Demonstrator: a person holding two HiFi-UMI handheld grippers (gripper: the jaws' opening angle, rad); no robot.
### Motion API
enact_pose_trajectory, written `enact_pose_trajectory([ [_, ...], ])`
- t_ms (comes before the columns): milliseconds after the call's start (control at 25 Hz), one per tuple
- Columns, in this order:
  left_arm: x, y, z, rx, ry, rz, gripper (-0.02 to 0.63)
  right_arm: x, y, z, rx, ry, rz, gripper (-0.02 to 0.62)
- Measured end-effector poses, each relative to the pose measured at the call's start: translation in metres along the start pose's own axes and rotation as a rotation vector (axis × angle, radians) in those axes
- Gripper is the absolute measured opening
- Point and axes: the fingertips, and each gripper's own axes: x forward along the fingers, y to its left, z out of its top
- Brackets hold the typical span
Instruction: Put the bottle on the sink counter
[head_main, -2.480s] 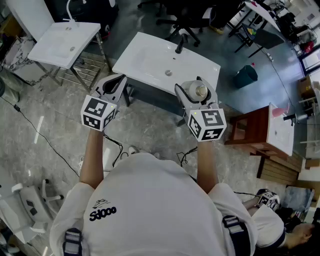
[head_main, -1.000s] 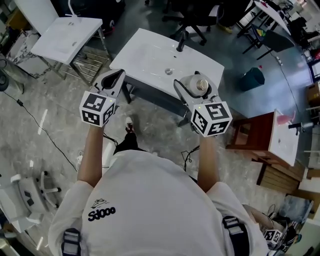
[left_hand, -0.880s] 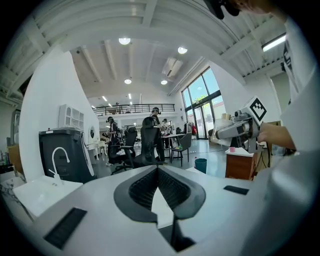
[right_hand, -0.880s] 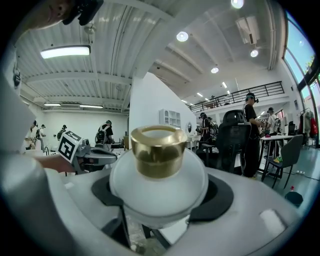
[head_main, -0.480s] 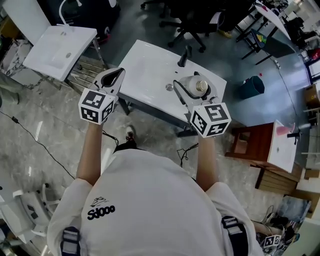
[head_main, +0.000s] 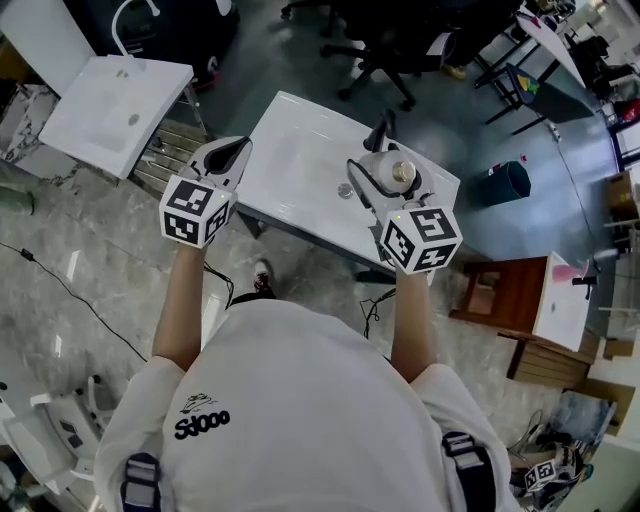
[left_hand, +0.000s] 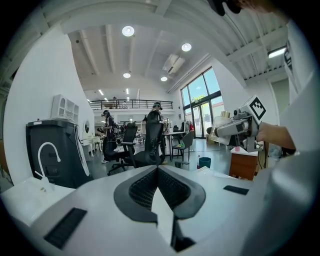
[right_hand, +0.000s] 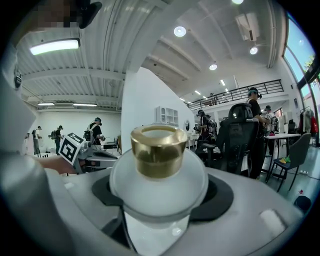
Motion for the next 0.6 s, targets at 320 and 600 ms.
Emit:
enact_pose_trajectory([
  [320,0.017,0.034,-0.010,-0.005,0.020,-0.022,0.006,0.035,0.001,0.003,0.009,0.013,-0.022,0.348],
  [600,0.039,0.059,-0.016,0.005,0.036,-0.064,0.005,0.065,-0.005,-0.001,0.034,0.030,-0.057,0.348],
])
